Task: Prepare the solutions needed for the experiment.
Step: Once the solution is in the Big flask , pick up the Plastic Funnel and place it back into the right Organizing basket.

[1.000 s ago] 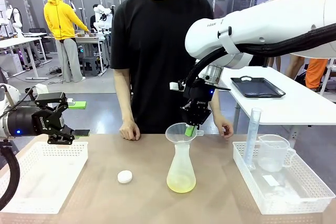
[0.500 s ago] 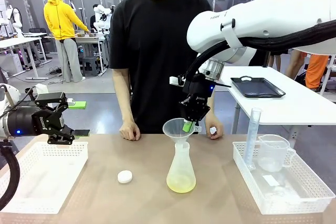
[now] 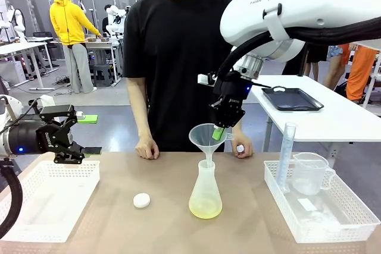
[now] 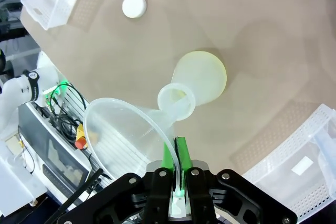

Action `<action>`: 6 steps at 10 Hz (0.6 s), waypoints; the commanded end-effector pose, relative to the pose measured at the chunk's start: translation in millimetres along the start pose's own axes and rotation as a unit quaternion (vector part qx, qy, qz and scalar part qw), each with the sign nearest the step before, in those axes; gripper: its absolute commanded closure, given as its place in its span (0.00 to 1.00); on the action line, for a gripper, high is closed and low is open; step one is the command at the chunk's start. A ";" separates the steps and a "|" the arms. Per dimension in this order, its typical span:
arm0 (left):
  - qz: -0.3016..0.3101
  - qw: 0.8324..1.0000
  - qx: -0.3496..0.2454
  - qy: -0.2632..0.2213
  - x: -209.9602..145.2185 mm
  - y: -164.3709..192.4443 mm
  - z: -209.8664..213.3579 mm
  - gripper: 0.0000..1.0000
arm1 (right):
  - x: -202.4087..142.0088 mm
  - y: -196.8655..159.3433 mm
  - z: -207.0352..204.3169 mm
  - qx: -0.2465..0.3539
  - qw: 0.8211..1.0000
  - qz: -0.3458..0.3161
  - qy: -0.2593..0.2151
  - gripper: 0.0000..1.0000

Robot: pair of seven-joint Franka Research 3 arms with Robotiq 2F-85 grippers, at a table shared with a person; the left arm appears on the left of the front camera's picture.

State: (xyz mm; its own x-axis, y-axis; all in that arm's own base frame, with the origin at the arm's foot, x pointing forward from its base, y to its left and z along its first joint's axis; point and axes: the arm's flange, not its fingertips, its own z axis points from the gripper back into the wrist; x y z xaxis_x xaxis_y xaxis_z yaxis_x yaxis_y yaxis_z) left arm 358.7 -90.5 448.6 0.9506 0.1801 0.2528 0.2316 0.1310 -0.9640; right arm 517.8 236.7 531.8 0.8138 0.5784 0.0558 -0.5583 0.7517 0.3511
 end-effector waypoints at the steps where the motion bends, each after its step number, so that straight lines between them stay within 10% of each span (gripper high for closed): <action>1: 0.007 1.000 -0.009 -0.001 0.1 -2.2 -1.4 0.00 | -15.1 5.1 7.8 0.002 1.000 -0.003 -0.027 1.00; 6: 0.007 1.000 -0.009 -0.001 0.1 -2.2 -1.4 0.00 | -40.8 14.9 48.9 0.003 0.996 0.020 -0.088 1.00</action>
State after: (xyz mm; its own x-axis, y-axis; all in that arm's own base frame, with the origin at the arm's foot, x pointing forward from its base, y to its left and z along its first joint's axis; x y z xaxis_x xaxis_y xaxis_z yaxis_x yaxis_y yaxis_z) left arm 358.7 -90.5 448.6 0.9506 0.1801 0.2528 0.2315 0.1310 -0.9640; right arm 490.5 217.6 585.5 0.8241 0.5365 0.1815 -0.5641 0.7490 0.3474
